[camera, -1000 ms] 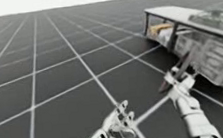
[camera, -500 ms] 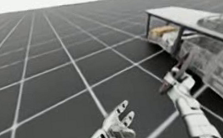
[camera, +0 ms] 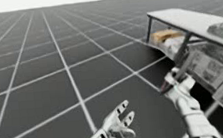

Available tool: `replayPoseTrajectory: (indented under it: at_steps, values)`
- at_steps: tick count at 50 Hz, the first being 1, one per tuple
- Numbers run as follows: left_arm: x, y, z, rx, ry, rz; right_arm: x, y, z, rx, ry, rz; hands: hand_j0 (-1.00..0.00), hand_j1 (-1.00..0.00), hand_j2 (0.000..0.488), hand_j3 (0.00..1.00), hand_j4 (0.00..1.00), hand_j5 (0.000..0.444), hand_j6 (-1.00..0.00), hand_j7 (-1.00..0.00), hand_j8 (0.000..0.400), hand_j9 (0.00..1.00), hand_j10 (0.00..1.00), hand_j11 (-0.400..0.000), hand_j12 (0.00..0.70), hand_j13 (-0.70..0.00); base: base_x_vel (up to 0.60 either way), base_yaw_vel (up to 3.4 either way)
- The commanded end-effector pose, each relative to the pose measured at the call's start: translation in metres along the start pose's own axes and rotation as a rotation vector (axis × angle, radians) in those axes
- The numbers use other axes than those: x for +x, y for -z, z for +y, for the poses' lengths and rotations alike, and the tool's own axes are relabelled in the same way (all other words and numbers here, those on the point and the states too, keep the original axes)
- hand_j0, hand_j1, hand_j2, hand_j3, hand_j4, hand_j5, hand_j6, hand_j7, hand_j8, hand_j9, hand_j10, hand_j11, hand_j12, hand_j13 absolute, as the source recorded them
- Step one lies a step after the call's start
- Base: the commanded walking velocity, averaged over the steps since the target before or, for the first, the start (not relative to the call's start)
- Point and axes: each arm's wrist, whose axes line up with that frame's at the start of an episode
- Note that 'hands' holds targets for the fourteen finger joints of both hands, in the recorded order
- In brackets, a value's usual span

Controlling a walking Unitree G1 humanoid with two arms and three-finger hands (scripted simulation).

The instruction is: Pick up and drop off the object

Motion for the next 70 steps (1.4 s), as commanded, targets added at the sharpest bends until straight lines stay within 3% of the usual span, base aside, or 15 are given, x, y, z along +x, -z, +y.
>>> replayPoseTrajectory:
  at_steps: [1, 70]
  values:
    - [-0.0033, -0.0003, 0.003, -0.013, 0.003, -0.017, -0.0083, -0.0094, 0.012, 0.005, -0.038, -0.04, 0.0, 0.0, 0.0, 1.0, 1.0, 0.0, 0.0, 0.0, 0.0, 1.0, 1.0, -0.4, 0.0, -0.7, 0.57, 0.06]
    - [-0.0033, -0.0003, 0.003, -0.013, 0.003, -0.017, -0.0083, -0.0094, 0.012, 0.005, -0.038, -0.04, 0.0, 0.0, 0.0, 1.0, 1.0, 0.0, 0.0, 0.0, 0.0, 1.0, 1.0, -0.4, 0.0, -0.7, 0.57, 0.06]
